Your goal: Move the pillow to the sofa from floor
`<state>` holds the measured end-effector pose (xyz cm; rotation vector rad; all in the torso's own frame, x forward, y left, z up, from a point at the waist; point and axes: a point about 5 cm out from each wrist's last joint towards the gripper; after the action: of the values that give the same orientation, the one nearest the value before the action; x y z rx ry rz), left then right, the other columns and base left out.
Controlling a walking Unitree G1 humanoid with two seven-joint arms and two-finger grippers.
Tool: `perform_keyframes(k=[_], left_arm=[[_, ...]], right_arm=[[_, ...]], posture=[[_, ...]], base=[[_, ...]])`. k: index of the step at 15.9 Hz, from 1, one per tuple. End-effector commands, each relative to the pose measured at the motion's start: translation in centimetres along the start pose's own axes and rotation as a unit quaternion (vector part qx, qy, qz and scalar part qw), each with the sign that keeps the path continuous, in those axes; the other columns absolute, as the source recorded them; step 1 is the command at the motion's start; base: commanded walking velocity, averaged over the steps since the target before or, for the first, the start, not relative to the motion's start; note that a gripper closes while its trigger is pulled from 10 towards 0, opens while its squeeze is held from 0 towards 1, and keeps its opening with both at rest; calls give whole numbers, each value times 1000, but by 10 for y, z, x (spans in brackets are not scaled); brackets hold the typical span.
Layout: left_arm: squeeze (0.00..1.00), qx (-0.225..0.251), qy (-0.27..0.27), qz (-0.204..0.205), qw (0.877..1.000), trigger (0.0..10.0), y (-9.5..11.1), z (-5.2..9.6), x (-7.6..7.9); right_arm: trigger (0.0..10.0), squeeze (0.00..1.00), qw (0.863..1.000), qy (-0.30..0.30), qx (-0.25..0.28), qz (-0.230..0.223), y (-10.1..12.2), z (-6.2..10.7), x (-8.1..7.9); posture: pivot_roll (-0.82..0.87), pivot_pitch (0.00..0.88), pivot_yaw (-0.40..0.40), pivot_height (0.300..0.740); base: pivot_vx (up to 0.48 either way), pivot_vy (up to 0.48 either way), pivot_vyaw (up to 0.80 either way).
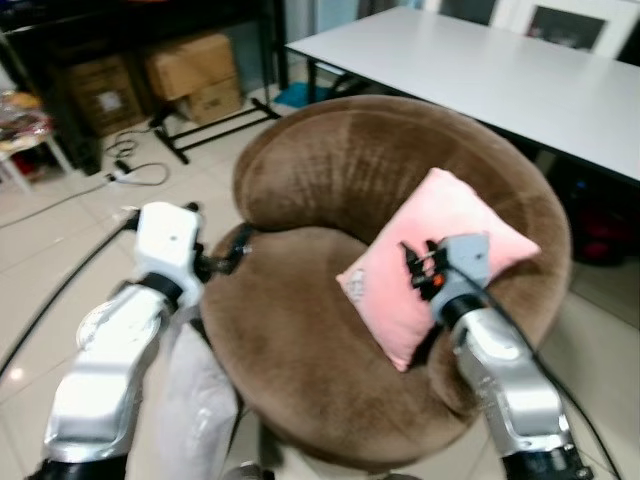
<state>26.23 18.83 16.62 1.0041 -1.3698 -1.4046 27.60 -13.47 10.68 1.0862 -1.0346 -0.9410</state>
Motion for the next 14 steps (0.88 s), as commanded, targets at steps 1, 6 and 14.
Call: perform_keyframes(k=[1, 6, 14], left_arm=[[0, -10, 22, 3, 1000, 10000, -1, 7, -9], [0, -44, 47, 16, 998, 10000, -24, 23, -15], [0, -46, 56, 35, 997, 10000, -51, 12, -4]], right_arm=[[10000, 0, 1000, 4, 3, -5, 8, 3, -5], [10000, 0, 998, 8, -30, 46, 0, 11, 2], [10000, 0, 996, -13, -89, 6, -12, 9, 15]], posture=[[-11, 0, 9, 740], [-25, 0, -4, 740], [-12, 0, -66, 740]], base=[[0, 315, 0], [0, 257, 0], [0, 0, 0]])
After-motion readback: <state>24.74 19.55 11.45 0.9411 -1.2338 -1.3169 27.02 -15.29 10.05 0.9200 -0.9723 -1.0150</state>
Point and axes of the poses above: a point about 5 cm out from each wrist's last joint towards the gripper, its own z axis pointing back from the gripper into the wrist, its own y axis along the axis of the wrist's last joint, x = y × z, and after that the axes turned 13 degrees about z, right-handed
